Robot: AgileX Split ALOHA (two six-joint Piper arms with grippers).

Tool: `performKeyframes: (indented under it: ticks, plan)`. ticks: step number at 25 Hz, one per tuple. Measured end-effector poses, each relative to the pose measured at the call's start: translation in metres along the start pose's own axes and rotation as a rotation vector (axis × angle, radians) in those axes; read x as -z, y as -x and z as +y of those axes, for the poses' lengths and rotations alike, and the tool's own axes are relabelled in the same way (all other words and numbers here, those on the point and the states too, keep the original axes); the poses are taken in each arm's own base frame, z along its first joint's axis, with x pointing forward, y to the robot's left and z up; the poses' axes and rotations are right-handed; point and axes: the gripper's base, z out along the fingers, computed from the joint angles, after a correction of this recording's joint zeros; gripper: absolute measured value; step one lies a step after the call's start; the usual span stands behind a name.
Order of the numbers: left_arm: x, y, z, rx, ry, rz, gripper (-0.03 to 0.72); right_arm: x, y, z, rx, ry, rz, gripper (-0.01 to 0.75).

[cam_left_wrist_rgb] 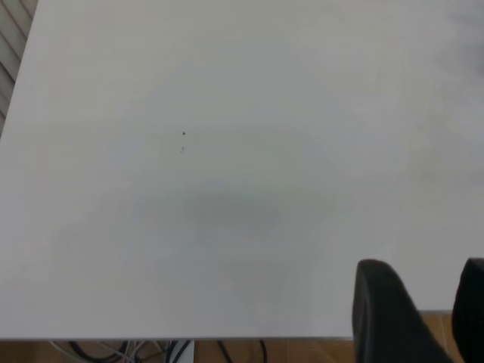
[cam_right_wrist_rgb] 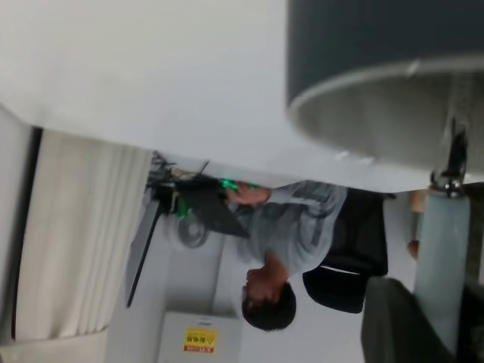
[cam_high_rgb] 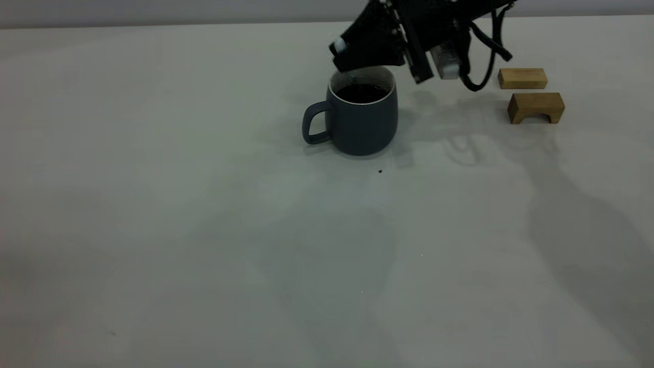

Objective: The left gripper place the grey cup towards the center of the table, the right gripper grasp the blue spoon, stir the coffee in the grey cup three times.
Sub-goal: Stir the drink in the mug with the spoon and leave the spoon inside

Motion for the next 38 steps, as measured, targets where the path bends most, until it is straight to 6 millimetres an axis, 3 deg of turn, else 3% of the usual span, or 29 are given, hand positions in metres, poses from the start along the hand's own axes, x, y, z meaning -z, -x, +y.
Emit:
performKeyframes:
  ticks: [4, 9, 14, 19, 28, 38]
  plan:
    - [0.000, 0.000, 0.000, 0.000, 0.000, 0.000, 0.297, 0.010, 0.004, -0.001, -0.162, -0.032, 0.000, 0.136]
    - [0.000, 0.000, 0.000, 0.000, 0.000, 0.000, 0.297, 0.005, -0.001, -0.001, -0.308, -0.035, 0.010, 0.136]
    - [0.000, 0.000, 0.000, 0.000, 0.000, 0.000, 0.297, -0.009, -0.014, 0.001, -0.138, -0.005, 0.071, 0.136]
    - [0.000, 0.000, 0.000, 0.000, 0.000, 0.000, 0.297, -0.009, -0.010, 0.005, 0.066, 0.047, 0.031, 0.136]
    - [0.000, 0.000, 0.000, 0.000, 0.000, 0.000, 0.297, 0.005, 0.001, 0.003, 0.110, 0.010, 0.002, 0.136]
    - [0.000, 0.000, 0.000, 0.000, 0.000, 0.000, 0.297, 0.006, 0.002, 0.000, 0.127, -0.023, -0.007, 0.138]
